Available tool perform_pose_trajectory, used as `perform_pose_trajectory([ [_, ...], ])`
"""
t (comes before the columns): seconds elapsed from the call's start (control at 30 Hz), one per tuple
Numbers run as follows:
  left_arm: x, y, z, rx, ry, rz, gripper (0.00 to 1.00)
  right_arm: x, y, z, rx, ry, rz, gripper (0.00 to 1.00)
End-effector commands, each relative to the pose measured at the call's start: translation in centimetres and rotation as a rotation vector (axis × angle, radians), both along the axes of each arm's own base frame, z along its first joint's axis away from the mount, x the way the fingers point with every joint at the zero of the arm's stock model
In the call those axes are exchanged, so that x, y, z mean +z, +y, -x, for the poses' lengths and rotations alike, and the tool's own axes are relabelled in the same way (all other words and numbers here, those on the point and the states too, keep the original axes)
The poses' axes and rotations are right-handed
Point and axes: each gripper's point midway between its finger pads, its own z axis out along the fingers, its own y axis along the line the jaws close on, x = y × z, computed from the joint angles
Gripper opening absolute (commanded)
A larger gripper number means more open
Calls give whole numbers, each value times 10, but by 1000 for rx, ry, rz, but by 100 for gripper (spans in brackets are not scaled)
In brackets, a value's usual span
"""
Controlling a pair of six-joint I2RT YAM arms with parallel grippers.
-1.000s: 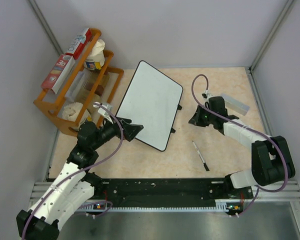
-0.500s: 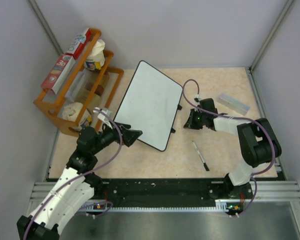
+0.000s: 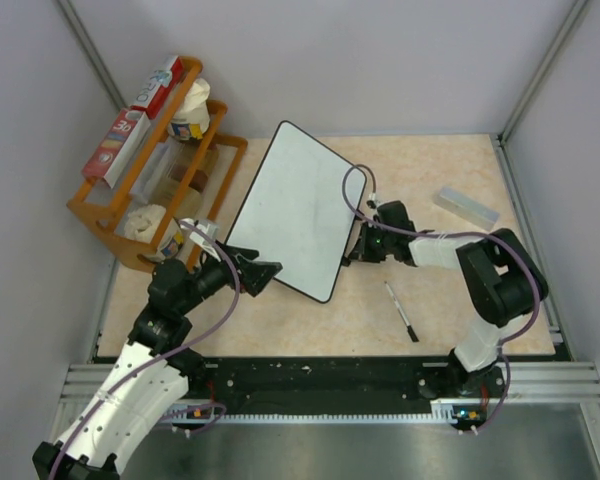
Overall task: Write a sentence on the whiteboard
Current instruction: Move the whiteboard stand to the center of the board.
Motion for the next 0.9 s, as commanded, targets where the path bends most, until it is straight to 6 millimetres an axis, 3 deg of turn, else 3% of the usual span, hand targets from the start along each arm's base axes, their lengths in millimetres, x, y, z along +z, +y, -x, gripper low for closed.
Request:
perform_pose_trajectory([
  [0.0, 14, 2, 1, 7, -49, 2, 99, 0, 18, -7, 14, -14, -14, 0],
  [0.23, 8, 4, 0, 18, -34, -8, 99, 3, 55, 6, 85, -4, -35, 0],
  [0.43, 5, 4, 0, 21, -24, -6, 99, 4, 103, 24, 169, 13, -64, 0],
  [0.57, 6, 5, 0, 26, -28, -6, 99, 10, 123, 24, 189, 11, -75, 0],
  [0.63, -4, 6, 0, 30, 6, -26, 99, 10, 122, 24, 182, 11, -57, 0],
  [0.87, -12, 8, 0, 37, 25, -45, 99, 20, 82, 24, 128, -58, 99, 0],
])
